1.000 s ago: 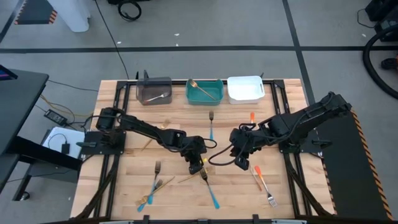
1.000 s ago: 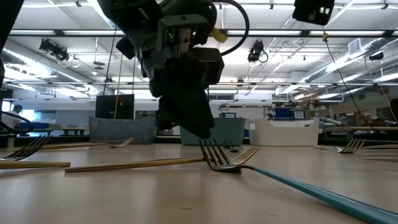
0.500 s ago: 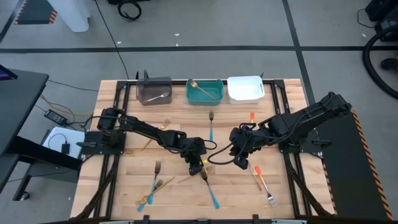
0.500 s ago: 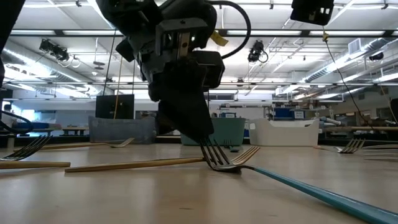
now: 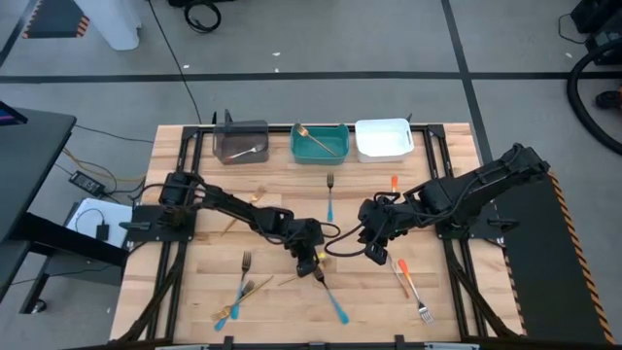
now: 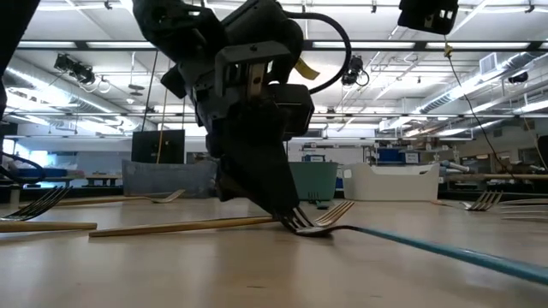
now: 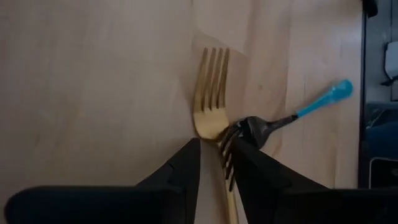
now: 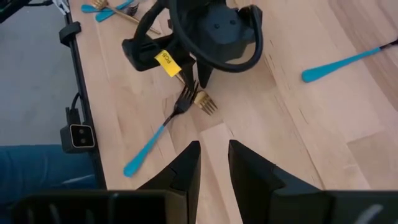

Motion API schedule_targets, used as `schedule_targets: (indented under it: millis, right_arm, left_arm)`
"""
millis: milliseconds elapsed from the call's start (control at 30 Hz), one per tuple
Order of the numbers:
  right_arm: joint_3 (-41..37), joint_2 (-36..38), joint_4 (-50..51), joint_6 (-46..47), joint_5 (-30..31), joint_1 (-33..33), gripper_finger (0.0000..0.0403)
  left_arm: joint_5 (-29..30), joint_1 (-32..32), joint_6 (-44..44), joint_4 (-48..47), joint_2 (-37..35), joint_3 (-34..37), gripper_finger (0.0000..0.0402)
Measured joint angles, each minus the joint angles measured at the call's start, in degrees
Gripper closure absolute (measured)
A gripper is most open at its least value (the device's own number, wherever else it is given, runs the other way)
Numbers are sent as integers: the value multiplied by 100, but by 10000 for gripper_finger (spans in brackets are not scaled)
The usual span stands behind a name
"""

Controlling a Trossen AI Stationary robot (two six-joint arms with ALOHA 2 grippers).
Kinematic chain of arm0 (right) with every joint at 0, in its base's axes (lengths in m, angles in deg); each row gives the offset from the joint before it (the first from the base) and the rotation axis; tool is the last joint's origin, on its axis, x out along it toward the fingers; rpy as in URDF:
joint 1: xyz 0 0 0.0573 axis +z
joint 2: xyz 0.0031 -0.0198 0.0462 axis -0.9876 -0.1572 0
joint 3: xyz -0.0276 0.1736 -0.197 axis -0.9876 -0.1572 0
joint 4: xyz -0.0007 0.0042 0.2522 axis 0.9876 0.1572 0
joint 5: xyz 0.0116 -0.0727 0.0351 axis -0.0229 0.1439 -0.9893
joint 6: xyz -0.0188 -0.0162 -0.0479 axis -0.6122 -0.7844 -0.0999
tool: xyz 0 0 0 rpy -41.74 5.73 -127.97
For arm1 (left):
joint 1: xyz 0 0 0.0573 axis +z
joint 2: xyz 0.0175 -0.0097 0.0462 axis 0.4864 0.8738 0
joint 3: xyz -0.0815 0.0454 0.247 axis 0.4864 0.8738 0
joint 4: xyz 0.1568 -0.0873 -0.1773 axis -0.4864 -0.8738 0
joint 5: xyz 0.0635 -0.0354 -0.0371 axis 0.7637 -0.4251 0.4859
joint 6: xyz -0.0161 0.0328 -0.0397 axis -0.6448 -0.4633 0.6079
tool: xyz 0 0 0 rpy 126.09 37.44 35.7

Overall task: Sort silverware by color (type)
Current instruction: Put the blue fork into the white bin

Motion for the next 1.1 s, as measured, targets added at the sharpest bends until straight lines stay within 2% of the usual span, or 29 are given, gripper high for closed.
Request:
schedule_targets:
  millis: [100,333,633,900,1000,1100]
  right_arm:
    - [0,0,3,-1,6,0,312]
    - [0,0,15,-12,152,0,312]
    - [0,0,-54,10,242,-1,312]
    - [-2,0,-525,80,-341,0,312]
    - [-2,0,-527,-191,-279,-1,312]
    - [-2,0,-541,-538,156,0,312]
  left_arm:
    - [-85,-46,-2,15,1,0,320]
    - [-408,-116,0,140,1,-2,391]
    - [-622,-20,-24,85,-86,1,391]
    - [-574,365,-220,93,-852,-61,392]
    - [-424,551,-382,71,-1243,-109,392]
    - [-248,778,-633,30,-1556,-153,392]
